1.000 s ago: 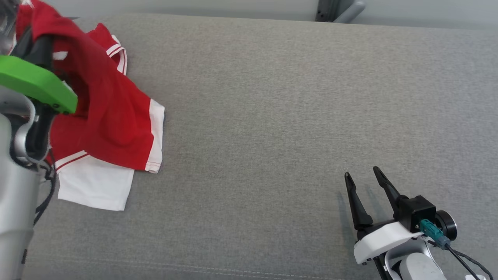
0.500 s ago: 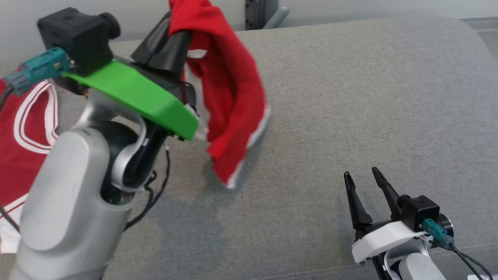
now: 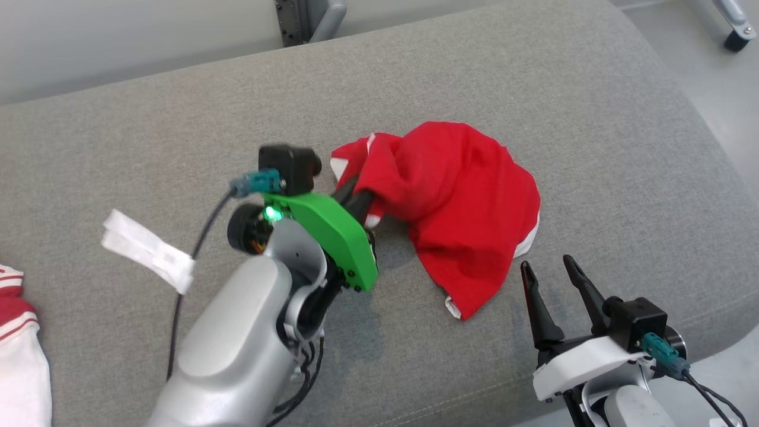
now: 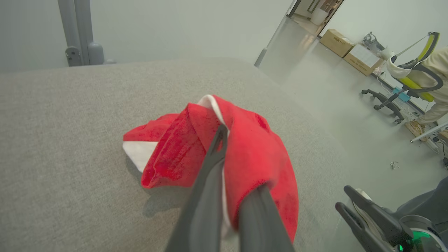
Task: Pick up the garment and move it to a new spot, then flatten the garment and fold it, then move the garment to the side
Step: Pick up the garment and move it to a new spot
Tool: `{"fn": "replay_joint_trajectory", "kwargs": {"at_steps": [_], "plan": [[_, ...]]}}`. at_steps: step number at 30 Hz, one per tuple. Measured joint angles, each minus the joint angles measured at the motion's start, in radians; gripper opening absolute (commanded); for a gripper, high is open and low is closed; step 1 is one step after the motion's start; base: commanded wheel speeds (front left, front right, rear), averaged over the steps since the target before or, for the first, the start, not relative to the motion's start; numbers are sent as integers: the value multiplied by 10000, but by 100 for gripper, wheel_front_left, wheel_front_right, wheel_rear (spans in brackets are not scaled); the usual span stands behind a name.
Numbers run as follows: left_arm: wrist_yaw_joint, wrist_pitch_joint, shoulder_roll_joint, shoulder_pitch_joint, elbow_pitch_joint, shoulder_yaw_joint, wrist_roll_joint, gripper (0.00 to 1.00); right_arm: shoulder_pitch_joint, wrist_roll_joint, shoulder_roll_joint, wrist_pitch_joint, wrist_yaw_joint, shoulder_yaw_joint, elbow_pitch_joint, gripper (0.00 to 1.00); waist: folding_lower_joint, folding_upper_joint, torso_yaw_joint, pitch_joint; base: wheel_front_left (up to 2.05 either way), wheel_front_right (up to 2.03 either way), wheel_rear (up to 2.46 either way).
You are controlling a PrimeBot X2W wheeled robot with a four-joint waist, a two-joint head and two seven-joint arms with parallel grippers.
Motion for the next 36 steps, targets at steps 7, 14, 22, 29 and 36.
{"fn": "replay_joint_trajectory", "kwargs": {"at_steps": [7,14,22,29,36], "plan": [[-608,-1661,-117,428,2940,-111,109,0,-7,-69,2,0,0,-52,-27,100,0,0,-184,348,0,0,0],[-1197,-2709,-230,475,4320,-357,-104,100,6,-257,6,0,0,-184,42,100,0,0,112,250,0,0,0],[-1085,-4023,336,1886,3335,-433,136,100,577,-499,8,0,0,-926,-140,100,0,0,611,-408,0,0,0],[-213,-4358,1179,4068,813,153,443,100,1174,-1049,10,0,0,-1536,-552,100,0,0,1367,-985,0,0,0],[407,-4405,1390,5706,-880,1902,844,100,1551,-1421,10,0,0,-1839,-903,100,0,0,2067,-1448,0,0,0]]}}
